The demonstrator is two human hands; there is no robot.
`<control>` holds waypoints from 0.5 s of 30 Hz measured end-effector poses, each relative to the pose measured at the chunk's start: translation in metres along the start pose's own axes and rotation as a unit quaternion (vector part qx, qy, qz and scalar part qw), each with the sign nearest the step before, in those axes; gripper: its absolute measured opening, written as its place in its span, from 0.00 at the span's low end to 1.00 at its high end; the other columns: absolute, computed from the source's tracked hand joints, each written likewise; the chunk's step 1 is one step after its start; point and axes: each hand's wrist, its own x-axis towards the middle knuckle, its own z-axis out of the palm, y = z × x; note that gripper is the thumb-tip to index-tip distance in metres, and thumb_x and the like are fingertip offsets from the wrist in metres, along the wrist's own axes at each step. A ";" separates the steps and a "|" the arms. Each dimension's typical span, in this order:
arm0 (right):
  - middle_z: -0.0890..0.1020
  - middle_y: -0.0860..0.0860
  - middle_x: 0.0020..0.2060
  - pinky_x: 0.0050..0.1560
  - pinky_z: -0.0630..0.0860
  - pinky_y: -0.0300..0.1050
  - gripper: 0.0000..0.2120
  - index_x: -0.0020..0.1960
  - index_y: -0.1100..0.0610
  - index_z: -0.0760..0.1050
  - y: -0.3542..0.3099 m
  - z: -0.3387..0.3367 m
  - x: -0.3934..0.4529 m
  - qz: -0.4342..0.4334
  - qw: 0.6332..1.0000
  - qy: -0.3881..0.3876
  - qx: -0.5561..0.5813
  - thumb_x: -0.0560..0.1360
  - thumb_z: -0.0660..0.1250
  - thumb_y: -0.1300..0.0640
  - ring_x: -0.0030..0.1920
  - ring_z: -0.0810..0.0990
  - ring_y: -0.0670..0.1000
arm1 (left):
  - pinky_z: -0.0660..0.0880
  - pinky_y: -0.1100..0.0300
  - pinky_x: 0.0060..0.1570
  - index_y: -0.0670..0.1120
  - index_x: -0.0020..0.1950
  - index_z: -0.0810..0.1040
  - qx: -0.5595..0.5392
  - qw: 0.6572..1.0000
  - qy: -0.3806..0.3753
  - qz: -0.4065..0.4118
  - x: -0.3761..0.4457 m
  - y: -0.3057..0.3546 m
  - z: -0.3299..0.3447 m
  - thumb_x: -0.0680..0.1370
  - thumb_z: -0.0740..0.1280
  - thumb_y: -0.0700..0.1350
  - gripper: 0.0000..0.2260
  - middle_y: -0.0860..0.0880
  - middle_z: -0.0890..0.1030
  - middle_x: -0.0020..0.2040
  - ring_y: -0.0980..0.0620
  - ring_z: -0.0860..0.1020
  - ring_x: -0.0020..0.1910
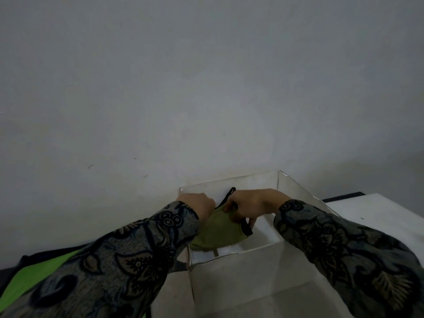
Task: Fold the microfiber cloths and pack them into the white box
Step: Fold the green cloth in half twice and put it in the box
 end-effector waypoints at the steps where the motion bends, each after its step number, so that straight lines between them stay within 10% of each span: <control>1: 0.70 0.55 0.59 0.53 0.82 0.59 0.23 0.75 0.60 0.67 0.001 0.001 0.002 0.006 1.000 -0.007 -0.004 0.80 0.61 0.66 0.61 0.78 0.64 | 0.73 0.51 0.60 0.40 0.68 0.71 0.006 1.000 -0.009 0.006 0.002 -0.001 0.002 0.79 0.67 0.42 0.18 0.41 0.75 0.66 0.43 0.75 0.64; 6: 0.68 0.60 0.67 0.53 0.81 0.62 0.23 0.75 0.57 0.61 0.006 0.010 0.010 0.044 0.997 -0.049 -0.042 0.81 0.58 0.67 0.60 0.78 0.66 | 0.71 0.54 0.54 0.42 0.64 0.76 0.089 0.996 0.018 0.018 0.012 -0.002 0.015 0.79 0.67 0.44 0.15 0.44 0.78 0.63 0.45 0.77 0.61; 10: 0.67 0.61 0.71 0.29 0.80 0.45 0.26 0.77 0.54 0.57 0.011 0.018 0.013 0.066 0.988 -0.037 -0.136 0.81 0.58 0.67 0.59 0.81 0.64 | 0.60 0.52 0.69 0.45 0.68 0.73 0.130 0.989 0.068 0.036 0.014 -0.003 0.017 0.79 0.66 0.49 0.19 0.45 0.72 0.69 0.44 0.66 0.70; 15: 0.73 0.59 0.68 0.33 0.76 0.43 0.24 0.76 0.55 0.63 0.012 0.012 0.009 0.063 0.979 -0.005 -0.193 0.81 0.54 0.65 0.54 0.83 0.58 | 0.54 0.52 0.73 0.48 0.63 0.75 0.129 0.991 0.021 0.024 0.012 -0.006 0.020 0.75 0.71 0.55 0.20 0.49 0.79 0.62 0.49 0.75 0.63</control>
